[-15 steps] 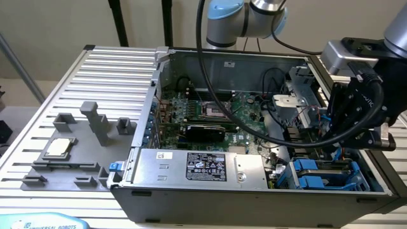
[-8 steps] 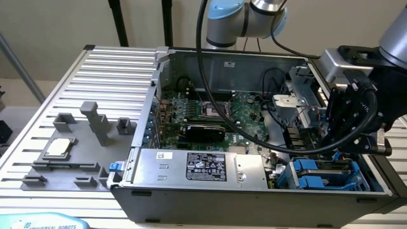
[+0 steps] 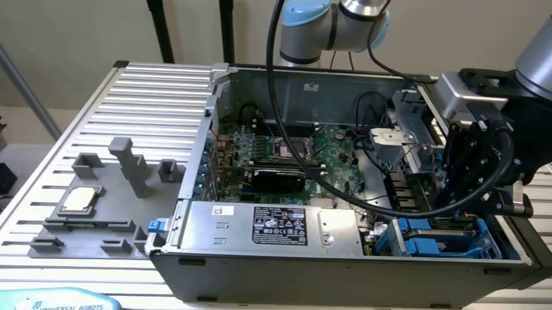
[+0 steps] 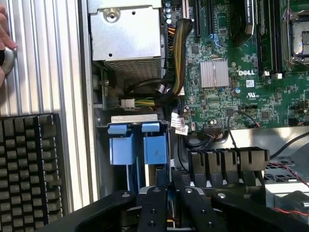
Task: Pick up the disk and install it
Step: 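Insert the second disk wire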
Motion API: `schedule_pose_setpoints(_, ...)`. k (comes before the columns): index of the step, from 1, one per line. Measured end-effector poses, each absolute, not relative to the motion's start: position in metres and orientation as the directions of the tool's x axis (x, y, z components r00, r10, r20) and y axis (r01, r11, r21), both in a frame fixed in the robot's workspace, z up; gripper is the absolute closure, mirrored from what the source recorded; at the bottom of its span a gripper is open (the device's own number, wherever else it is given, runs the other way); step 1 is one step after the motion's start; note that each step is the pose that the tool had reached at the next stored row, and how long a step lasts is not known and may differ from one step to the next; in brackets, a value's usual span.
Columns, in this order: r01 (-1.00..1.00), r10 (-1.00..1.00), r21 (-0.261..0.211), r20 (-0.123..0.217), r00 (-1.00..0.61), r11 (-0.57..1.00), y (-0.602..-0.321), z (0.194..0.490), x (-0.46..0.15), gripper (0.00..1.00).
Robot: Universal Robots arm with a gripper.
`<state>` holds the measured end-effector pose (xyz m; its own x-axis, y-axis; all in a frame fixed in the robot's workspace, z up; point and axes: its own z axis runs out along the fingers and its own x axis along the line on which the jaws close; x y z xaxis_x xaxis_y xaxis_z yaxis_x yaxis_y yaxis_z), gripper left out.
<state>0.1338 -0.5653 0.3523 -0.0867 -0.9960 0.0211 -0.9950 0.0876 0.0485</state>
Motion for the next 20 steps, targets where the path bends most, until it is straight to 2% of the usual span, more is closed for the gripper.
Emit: schedule_pose_setpoints(20,-0.997,-0.997,0.03,0.02,-0.076,0.077,-0.568,0.3425,0.1374,0.84)
